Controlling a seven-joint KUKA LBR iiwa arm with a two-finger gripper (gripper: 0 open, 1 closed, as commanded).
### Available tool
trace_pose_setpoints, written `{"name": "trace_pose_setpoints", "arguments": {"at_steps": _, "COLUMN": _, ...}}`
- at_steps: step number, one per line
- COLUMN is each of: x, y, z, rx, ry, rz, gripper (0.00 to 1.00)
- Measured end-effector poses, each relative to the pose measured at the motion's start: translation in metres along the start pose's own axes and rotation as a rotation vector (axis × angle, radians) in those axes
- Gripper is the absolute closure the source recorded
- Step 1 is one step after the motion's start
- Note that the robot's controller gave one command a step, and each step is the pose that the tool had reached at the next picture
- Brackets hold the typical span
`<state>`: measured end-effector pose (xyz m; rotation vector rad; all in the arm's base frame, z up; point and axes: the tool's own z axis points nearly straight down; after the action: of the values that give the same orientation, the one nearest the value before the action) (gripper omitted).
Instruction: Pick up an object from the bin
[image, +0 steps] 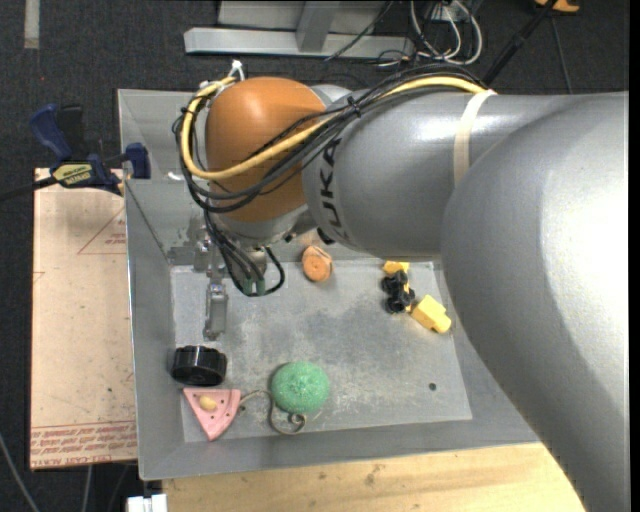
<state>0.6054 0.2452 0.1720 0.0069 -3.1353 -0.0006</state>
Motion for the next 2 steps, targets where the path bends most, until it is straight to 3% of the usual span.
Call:
{"name": "trace_pose_setpoints", "arguments": {"at_steps": 1, "x": -0.002, "y": -0.001, "z": -0.005, "rx": -0.002, "ry": -0.007, "rz": 0.004, "gripper": 0.00}}
{"name": "trace_pose_setpoints", "arguments": {"at_steps": 2, "x": 0.008, "y": -0.012, "z": 0.020, "rx": -0.004, "ry": -0.015, "rz": -0.066, "gripper": 0.00}}
